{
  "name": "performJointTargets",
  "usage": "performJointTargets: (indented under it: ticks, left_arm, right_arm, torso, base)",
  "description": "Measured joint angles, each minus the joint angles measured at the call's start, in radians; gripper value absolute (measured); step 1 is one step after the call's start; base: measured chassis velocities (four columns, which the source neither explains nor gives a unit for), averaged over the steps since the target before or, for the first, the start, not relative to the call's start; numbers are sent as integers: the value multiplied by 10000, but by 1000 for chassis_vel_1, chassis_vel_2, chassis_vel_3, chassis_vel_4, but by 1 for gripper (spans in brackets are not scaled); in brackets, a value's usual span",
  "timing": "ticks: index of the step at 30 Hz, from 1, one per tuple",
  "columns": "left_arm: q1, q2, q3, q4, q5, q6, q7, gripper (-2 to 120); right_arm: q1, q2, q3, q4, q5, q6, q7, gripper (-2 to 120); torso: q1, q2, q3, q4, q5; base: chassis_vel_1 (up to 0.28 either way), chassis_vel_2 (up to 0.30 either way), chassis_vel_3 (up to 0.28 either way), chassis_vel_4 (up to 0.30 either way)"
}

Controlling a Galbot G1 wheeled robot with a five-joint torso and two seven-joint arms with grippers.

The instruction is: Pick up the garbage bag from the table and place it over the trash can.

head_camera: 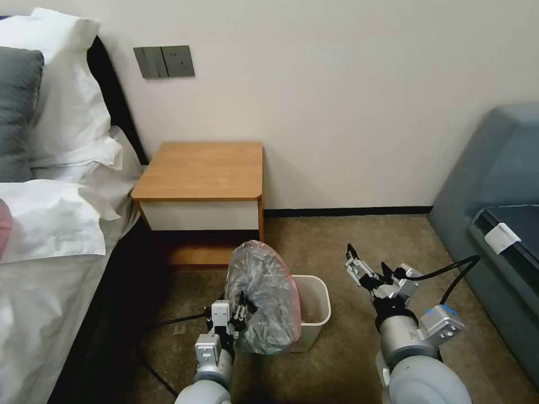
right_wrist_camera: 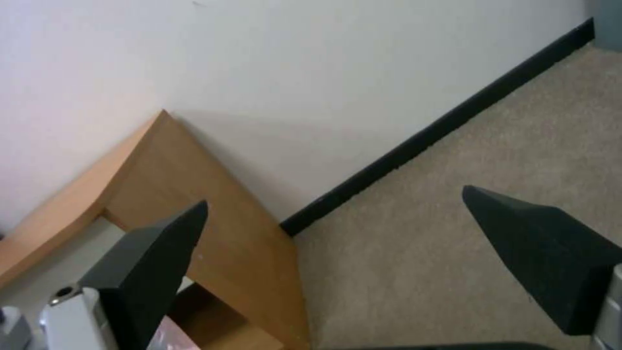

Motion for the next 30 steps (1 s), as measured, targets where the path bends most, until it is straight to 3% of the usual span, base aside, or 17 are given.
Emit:
performJointTargets:
  ticks: [4, 8, 15, 23, 30]
  left_arm:
    - [-221, 51, -21, 28, -245, 267, -95, 47]
    - [-610, 83, 79, -52, -1206, 1202, -483, 47]
    - [-831, 25, 238, -20, -1893, 2045, -1060, 47]
    - [-877, 16, 237, 33, -2045, 2121, -1235, 41]
    - [-860, -20, 242, 170, -2202, 1541, -1255, 15]
  right_arm:
    - [-117, 23, -28, -38, -130, 58, -65, 100]
    - [-273, 51, -40, -82, -232, 123, -124, 100]
    - [-272, 85, -46, -149, -260, 158, -145, 100]
    - [-257, 193, -50, -288, -382, 204, -191, 100]
    - [-172, 221, -80, -314, -403, 208, -227, 100]
  torso:
    - [-1, 0, 0, 0, 0]
    - [0, 0, 1, -1, 0]
    - [0, 0, 0, 0, 0]
    - [0, 0, 0, 1, 2]
    - [-1, 0, 0, 1, 1]
  base:
    - [0, 0, 0, 0]
    - [0, 0, 0, 0]
    - [0, 0, 0, 0]
    - [0, 0, 0, 0]
    - [0, 0, 0, 0]
